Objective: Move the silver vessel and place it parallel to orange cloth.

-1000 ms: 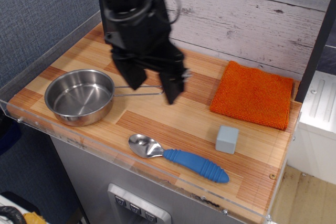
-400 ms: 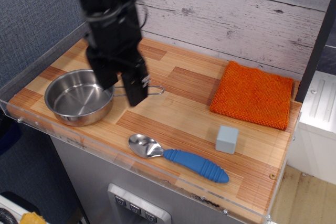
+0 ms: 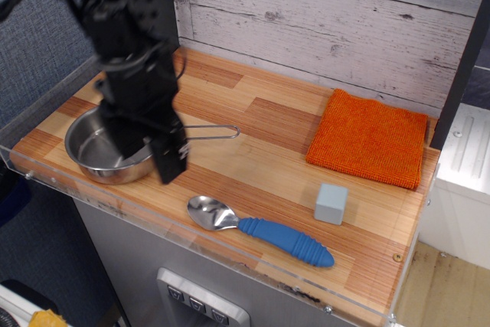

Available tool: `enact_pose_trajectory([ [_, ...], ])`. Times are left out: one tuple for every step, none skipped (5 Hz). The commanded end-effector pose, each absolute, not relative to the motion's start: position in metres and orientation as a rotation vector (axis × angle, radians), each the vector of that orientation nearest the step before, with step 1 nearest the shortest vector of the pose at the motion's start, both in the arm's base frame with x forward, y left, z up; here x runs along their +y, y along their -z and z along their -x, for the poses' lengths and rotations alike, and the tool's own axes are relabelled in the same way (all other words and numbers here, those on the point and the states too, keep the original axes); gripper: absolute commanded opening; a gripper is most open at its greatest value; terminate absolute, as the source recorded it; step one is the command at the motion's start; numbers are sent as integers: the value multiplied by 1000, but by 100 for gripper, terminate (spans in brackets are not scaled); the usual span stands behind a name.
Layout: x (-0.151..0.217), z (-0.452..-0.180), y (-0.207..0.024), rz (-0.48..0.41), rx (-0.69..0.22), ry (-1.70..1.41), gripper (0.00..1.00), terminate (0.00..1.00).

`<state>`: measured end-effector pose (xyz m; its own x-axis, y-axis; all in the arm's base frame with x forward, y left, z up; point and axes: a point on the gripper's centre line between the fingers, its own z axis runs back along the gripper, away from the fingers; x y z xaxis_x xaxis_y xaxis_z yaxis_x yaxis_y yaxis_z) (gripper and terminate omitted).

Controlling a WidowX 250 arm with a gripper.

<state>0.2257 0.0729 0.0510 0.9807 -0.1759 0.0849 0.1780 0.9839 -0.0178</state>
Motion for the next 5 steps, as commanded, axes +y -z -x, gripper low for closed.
enact_pose_trajectory([
  [99, -236, -40, -54, -105, 138, 100, 0],
  [107, -239, -35, -61, -106, 100, 100, 0],
  [106, -242, -28, -66, -98, 93, 100, 0],
  [105, -241, -27, -63, -125, 79, 0, 0],
  [103, -240, -28, -57, -134, 77, 0, 0],
])
